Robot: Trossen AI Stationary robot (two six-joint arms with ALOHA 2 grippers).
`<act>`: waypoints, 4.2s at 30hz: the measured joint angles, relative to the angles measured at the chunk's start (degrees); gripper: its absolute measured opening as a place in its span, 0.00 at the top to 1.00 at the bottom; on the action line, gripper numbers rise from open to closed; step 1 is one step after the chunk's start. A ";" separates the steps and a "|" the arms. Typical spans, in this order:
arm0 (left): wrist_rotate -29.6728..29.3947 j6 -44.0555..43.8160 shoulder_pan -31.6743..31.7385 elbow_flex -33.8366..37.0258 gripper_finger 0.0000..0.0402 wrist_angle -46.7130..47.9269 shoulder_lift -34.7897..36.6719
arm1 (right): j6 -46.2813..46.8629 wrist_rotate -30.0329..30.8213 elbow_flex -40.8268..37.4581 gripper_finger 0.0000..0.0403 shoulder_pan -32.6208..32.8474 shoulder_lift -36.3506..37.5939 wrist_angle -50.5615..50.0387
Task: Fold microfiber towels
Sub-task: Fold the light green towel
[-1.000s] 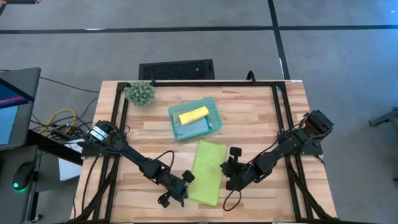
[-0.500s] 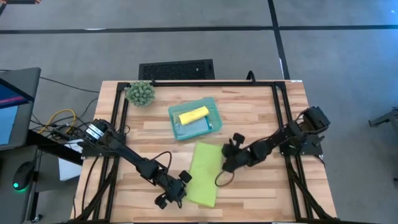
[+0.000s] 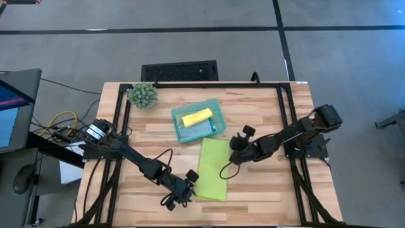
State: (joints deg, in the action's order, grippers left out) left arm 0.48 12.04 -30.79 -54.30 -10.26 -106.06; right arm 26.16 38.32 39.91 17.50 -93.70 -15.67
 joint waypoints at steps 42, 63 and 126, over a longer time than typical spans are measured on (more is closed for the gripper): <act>-0.66 6.72 2.85 -0.05 1.00 -2.80 -1.47 | 3.38 -2.31 0.03 0.93 13.00 4.47 8.82; 8.22 6.98 1.53 -0.10 0.99 -3.18 -4.61 | 3.80 -2.31 0.08 0.94 12.79 4.54 8.42; 4.80 3.34 6.56 -3.30 0.97 -9.51 -7.08 | -13.81 -9.62 0.60 0.92 13.02 -3.44 33.86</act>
State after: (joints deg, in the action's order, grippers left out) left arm 5.28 15.38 -24.23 -57.60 -19.77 -113.14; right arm 12.35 28.70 40.51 30.52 -97.14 18.19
